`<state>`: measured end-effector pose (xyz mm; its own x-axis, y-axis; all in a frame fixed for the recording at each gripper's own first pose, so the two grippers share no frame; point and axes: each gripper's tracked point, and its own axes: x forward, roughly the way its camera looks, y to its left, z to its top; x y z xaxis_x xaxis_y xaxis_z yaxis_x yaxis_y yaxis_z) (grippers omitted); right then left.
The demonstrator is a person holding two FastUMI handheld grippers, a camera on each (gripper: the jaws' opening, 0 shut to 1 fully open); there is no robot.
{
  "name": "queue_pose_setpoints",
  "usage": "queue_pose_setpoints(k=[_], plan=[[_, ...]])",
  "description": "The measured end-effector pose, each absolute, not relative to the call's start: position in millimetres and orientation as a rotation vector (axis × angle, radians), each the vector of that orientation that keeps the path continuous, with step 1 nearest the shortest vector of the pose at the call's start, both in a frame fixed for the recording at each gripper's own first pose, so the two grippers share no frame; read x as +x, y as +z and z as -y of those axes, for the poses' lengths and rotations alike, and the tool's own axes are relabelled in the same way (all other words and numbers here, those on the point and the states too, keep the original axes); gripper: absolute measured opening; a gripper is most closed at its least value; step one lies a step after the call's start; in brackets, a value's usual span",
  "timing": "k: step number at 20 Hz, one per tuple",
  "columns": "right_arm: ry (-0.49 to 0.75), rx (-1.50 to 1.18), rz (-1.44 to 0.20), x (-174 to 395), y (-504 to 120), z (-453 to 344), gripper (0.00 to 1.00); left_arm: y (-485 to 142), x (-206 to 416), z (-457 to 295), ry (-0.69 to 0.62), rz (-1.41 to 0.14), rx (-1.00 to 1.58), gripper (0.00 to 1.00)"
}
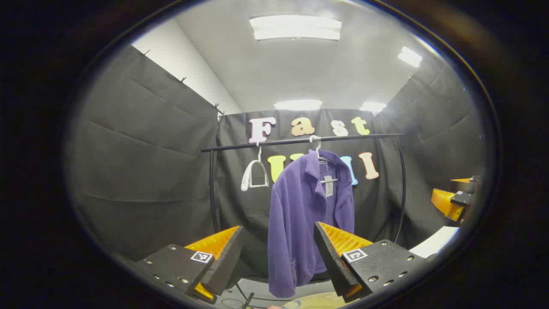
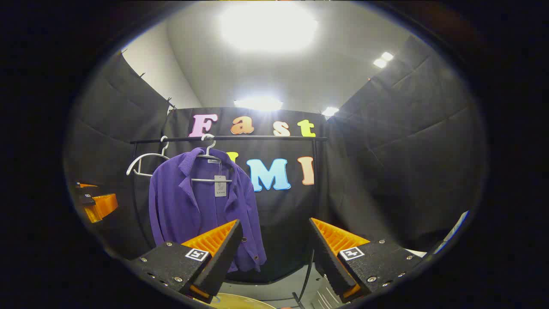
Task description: Grasp the clothes on the hanger with both hands and then place them into the laundry hamper below.
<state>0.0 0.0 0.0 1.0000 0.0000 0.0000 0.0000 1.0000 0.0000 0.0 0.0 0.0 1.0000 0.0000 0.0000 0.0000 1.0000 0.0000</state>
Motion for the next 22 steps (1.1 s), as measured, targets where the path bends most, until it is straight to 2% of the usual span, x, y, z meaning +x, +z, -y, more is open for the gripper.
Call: queue_pose_setpoints(k=[2, 3, 14, 22], plan=[[0.003, 0.001, 0.001, 0.7, 0.5, -0.4, 0.95, -0.1, -1.6, -1.5, 0.007, -0.002, 0.0, 0.99], [0.004, 0.002, 0.0, 1.4, 0.7, -0.7, 0.95, 0.5, -3.3, -2.0, 0.008, 0.0, -0.001, 0.93], [0.031, 0.018, 0.008, 10.7, 1.5, -0.5, 0.95, 2.0, 0.4, 7.4, 0.026, -0.003, 0.003, 0.93], [0.108, 0.027, 0.048, 58.6, 21.1, -4.4, 0.95, 24.0, 31.3, 33.1, 0.044, 0.016, 0.016, 0.93]])
